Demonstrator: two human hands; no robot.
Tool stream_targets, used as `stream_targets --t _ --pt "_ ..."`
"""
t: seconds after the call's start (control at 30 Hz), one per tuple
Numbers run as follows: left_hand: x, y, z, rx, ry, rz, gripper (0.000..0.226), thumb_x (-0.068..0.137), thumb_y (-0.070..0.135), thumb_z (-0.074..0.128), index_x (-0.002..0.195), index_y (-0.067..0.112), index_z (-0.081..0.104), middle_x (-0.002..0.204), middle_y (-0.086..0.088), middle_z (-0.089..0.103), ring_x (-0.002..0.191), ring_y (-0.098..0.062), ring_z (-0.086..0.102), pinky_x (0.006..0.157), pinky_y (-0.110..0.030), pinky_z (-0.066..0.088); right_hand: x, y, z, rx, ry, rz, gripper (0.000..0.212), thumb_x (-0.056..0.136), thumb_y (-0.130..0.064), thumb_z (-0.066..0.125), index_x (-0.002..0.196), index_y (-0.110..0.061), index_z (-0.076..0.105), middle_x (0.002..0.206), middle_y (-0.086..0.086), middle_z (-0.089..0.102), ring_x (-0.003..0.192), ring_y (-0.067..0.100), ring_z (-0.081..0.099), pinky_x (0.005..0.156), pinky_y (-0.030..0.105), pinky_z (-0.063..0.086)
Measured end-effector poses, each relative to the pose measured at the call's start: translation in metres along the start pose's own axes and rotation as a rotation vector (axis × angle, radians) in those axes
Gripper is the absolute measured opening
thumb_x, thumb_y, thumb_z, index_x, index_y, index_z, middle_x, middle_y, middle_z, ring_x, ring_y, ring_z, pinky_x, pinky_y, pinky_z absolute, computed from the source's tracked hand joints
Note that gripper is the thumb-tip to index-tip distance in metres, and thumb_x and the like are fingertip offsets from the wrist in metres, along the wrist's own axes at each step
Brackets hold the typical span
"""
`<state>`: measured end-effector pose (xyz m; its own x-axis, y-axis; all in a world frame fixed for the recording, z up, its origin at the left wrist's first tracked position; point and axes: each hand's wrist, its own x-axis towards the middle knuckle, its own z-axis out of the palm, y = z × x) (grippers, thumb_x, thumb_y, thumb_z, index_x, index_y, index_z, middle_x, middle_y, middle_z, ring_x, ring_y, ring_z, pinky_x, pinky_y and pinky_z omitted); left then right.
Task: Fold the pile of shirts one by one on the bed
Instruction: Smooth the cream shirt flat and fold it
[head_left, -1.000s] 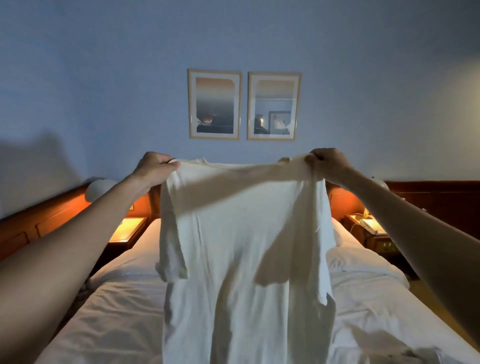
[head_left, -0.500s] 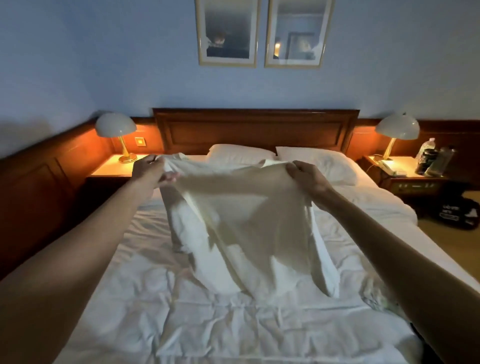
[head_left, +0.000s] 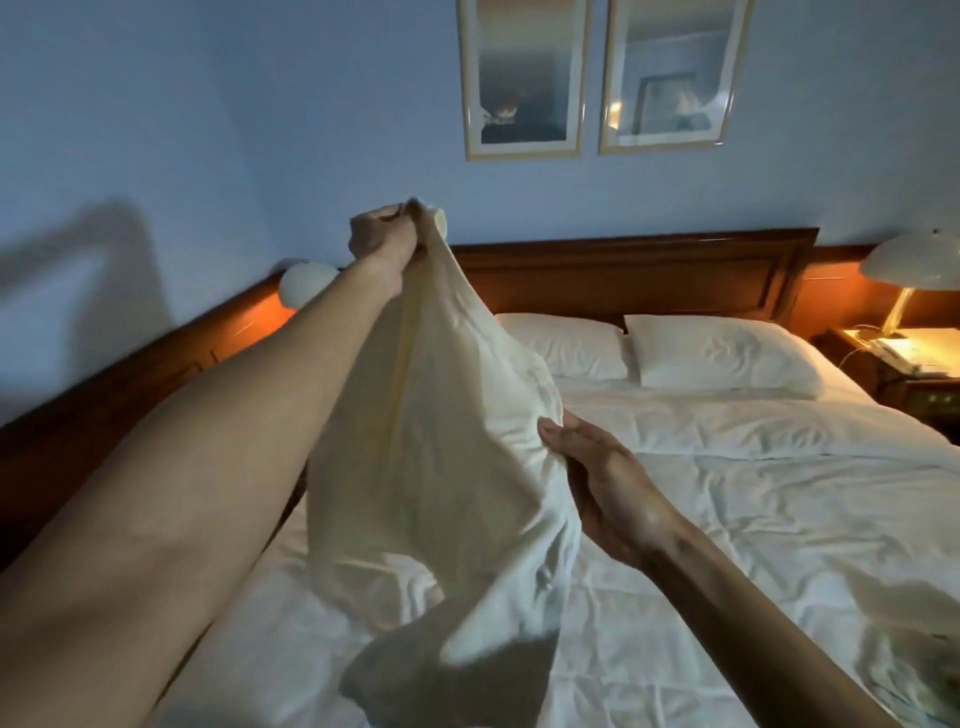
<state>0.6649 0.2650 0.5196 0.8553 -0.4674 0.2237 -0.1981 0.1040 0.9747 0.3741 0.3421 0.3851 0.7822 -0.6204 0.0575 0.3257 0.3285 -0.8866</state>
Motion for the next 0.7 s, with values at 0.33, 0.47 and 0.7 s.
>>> stream_targets --t 0.33,0.47,0.7 --pt "-0.113 -0.225 0.253 0.246 -0.390 -0.284 0.027 0.081 0.039 0.074 0.104 0.025 0.076 0.109 -0.002 0.075 0.099 -0.024 0.071 0.091 -0.038 0.058 -0.084 0.080 -0.212 -0.216 0.583 0.126 0.021 0.102 -0.018 0.049 0.111 -0.012 0.068 0.099 0.013 0.074 0.078 0.026 0.070 0.062 0.037 0.056" --pt "-0.222 -0.357 0.330 0.346 -0.508 -0.373 0.030 0.089 0.031 0.069 0.116 0.018 0.074 0.123 -0.006 0.070 0.116 -0.023 0.063 0.100 -0.024 0.048 -0.134 0.166 -0.314 -0.289 0.762 0.322 0.018 0.102 -0.015 0.050 0.103 -0.008 0.066 0.089 0.019 0.073 0.071 0.028 0.066 0.055 0.040 0.056" --pt "-0.352 -0.558 0.400 0.498 -0.611 -0.413 0.026 0.094 0.020 0.061 0.116 0.014 0.074 0.124 -0.009 0.069 0.120 -0.024 0.060 0.098 -0.022 0.043 -0.178 0.331 -0.475 -0.505 1.099 0.602 0.031 0.099 -0.014 0.054 0.068 -0.011 0.051 0.055 -0.002 0.049 0.051 0.012 0.041 0.051 0.028 0.040"
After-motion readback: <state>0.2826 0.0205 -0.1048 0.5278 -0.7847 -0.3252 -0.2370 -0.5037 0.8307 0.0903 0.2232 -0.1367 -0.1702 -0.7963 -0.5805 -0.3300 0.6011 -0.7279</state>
